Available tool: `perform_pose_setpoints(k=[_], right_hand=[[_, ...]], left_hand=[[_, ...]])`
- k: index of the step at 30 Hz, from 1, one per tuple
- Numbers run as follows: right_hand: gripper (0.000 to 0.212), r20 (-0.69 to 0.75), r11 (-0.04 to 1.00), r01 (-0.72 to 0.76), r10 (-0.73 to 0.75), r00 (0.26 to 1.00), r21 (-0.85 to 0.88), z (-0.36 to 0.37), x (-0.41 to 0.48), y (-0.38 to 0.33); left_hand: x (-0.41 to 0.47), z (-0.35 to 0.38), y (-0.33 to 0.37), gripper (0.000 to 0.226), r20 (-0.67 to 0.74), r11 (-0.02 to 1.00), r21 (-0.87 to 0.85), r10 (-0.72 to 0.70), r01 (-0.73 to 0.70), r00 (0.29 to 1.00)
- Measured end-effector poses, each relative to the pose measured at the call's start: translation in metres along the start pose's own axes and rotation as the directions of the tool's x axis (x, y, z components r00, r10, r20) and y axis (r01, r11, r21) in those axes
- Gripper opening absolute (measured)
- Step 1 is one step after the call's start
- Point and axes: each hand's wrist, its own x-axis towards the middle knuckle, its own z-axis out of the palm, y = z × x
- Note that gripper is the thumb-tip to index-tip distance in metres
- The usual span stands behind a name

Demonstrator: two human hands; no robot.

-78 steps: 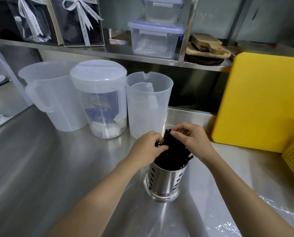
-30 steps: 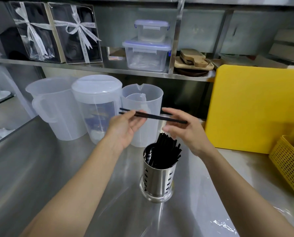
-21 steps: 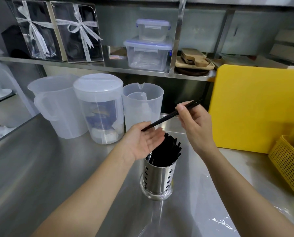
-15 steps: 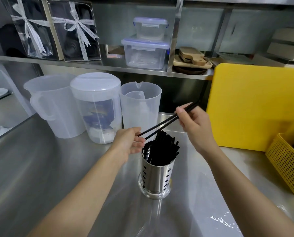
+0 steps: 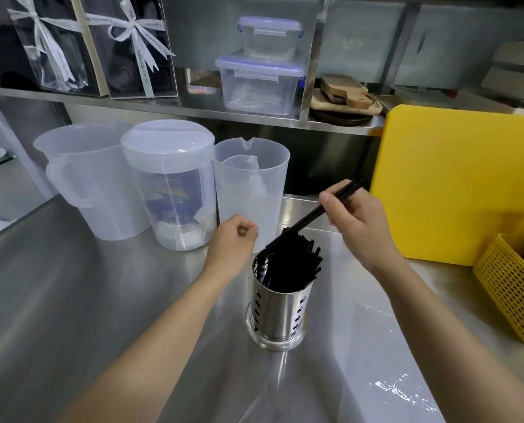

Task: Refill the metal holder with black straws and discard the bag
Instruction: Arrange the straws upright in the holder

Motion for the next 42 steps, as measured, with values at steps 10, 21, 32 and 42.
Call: perform_pose_setpoints(k=[10, 21, 32, 42], right_hand=[[0.037, 0.197, 0.933, -0.209, 0.273, 0.941, -0.293, 0.012, -0.006, 0.028], [0.029, 0.237, 0.903, -0.323, 0.393, 0.889, -0.284, 0.023, 0.011, 0.062], [0.018, 0.268, 0.901, -0.385, 0.429, 0.863, -0.202, 0.035, 0.012, 0.071], [0.019, 0.253, 0.904, -0.425, 0.423, 0.870, -0.047, 0.040, 0.011, 0.071]], left_hand=[[-0.006, 0.011, 0.002, 0.007, 0.101, 0.995, 0.014, 0.099, -0.101, 0.990], [0.016, 0.018, 0.017, 0.056, 0.456, 0.996, 0.079, -0.080, 0.049, 0.887], [0.032, 0.017, 0.017, 0.026, 0.431, 0.978, -0.077, -0.141, 0.192, 0.891], [0.032, 0.010, 0.011, 0.038, 0.412, 0.968, -0.147, -0.129, 0.206, 0.902]])
